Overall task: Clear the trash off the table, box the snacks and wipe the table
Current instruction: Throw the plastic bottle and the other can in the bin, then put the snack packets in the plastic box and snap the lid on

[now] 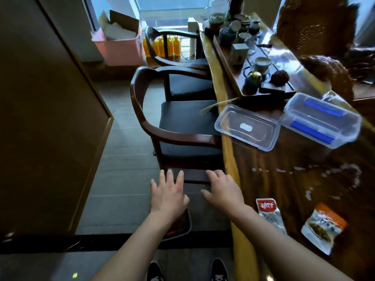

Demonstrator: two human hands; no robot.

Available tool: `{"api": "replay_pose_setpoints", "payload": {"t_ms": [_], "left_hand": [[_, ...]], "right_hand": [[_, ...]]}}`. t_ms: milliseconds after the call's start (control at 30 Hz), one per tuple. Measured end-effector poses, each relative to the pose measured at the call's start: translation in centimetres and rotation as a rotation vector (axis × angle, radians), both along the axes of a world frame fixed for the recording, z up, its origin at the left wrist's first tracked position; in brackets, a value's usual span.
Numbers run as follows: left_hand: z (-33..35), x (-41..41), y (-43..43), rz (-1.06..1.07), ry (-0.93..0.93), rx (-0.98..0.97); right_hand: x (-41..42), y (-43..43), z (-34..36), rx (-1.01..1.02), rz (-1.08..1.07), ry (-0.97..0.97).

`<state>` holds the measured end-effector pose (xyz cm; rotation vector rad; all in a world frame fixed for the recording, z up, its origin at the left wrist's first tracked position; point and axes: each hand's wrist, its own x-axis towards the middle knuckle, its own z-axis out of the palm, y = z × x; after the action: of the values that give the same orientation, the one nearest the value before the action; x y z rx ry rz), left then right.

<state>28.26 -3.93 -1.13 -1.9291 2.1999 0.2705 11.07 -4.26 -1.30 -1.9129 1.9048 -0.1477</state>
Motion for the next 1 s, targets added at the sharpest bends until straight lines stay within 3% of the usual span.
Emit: {"api": "replay_pose_setpoints", "payload": {"t_ms": [400,1000], "left_hand": [[3.0,-12.2,3.5,-0.153,0.054,-0.083],[2.8,-20.8,3.3,-0.405,0.214,-0.01]], "right_hand": [[-11.9,4.5,3.5,-0.087,-0.118,-0.034],[-23.1,9.7,3.8,0.044,-0.592,0.006]]}}
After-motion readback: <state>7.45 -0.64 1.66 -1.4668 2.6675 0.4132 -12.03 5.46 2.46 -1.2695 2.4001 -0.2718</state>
